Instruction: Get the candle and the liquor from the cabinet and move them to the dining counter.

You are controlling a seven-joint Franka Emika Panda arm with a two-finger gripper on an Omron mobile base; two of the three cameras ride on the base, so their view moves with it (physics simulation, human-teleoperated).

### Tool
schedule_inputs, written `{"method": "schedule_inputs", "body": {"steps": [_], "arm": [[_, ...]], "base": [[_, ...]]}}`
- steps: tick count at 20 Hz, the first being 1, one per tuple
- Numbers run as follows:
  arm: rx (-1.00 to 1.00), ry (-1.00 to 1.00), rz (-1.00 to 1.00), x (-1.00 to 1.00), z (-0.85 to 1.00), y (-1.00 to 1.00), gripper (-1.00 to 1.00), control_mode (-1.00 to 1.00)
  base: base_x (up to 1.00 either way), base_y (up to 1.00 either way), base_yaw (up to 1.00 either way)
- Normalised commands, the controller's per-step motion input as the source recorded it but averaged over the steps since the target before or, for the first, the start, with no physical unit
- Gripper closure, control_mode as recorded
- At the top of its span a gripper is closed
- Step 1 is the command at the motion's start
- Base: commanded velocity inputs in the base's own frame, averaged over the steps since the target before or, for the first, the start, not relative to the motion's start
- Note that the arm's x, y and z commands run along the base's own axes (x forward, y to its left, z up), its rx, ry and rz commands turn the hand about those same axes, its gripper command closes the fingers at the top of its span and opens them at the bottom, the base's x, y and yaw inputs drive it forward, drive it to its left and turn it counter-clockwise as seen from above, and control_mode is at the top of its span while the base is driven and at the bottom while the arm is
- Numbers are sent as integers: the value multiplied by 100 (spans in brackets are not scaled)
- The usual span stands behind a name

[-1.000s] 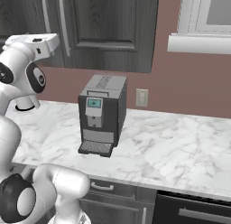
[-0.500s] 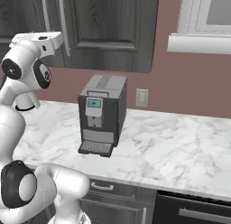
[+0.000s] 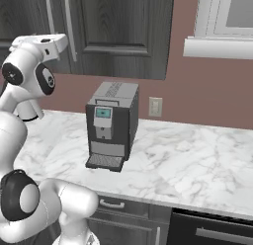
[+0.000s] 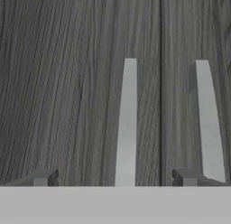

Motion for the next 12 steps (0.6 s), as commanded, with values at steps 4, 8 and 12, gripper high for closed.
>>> {"method": "schedule_inputs", "body": {"steps": [4,8,12], "arm": [[0,0,0,16,0,3,-100,-100],[0,0,0,23,0,0,-100,-100],[0,0,1,16,0,0,-100,-100]], "base": [[0,0,0],[0,0,0],[0,0,0]]}}
